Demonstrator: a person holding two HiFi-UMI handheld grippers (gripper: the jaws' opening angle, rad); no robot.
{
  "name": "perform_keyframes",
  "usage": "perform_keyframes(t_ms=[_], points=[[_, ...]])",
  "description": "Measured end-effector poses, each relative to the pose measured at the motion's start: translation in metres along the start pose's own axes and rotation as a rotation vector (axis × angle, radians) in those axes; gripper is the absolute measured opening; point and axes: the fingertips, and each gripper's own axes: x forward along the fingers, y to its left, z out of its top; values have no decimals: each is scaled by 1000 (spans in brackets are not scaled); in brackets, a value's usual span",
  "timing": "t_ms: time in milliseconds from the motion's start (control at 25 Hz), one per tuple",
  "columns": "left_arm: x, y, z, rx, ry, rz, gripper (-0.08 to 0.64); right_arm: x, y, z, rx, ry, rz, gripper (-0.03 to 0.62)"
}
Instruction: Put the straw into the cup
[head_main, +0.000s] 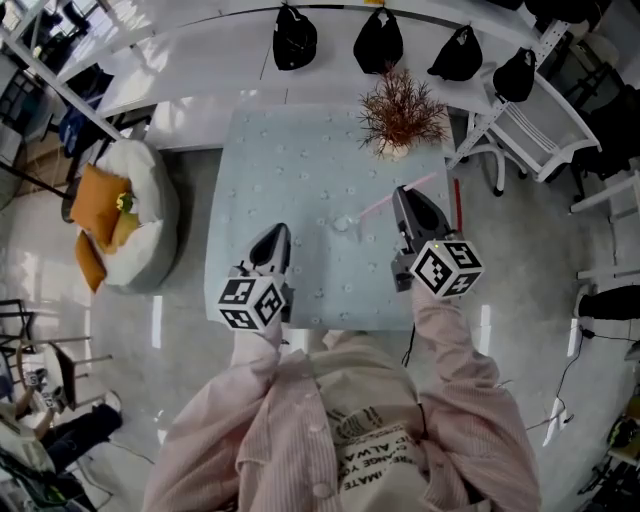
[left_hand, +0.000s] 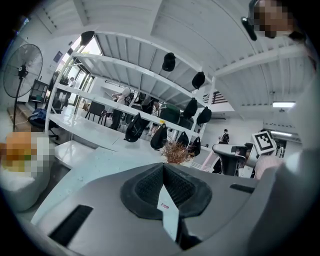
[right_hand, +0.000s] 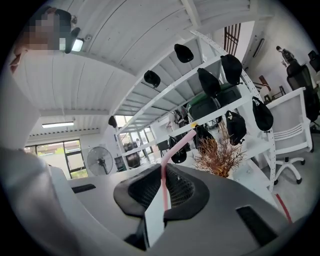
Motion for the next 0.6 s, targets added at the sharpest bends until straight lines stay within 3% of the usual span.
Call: perform_keyframes(t_ms=[360,600], points=[[33,10,-10,-50,35,9,-2,43,-14,-13,24,41,26,23],[51,21,-34,-85,89,3,0,61,-26,-47,57,88,18,23]])
